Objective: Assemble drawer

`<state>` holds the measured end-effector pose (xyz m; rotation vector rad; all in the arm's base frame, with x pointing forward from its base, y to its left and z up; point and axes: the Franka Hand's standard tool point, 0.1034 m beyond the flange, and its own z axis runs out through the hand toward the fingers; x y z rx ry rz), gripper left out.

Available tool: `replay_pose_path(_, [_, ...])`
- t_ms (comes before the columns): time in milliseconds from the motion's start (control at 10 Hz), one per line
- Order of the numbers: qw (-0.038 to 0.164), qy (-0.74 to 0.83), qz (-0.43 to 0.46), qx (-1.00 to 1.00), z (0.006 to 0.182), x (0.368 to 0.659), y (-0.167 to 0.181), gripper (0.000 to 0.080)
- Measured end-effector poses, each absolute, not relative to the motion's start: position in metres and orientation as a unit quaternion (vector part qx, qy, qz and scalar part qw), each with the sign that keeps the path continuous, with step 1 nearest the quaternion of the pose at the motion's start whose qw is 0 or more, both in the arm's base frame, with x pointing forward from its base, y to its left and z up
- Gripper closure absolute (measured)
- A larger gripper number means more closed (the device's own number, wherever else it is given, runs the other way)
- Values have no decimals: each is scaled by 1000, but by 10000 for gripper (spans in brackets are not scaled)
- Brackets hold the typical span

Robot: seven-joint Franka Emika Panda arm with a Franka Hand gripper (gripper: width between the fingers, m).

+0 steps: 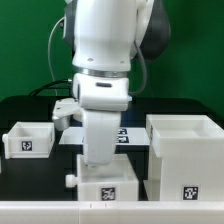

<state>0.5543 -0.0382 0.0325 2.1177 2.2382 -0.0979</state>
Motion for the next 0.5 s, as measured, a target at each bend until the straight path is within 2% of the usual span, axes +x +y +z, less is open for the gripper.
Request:
replay_pose_path(200, [30, 730, -28, 682, 38, 555, -34, 761])
replay_pose_path(500, [26, 717, -31, 696, 29, 552, -22, 761])
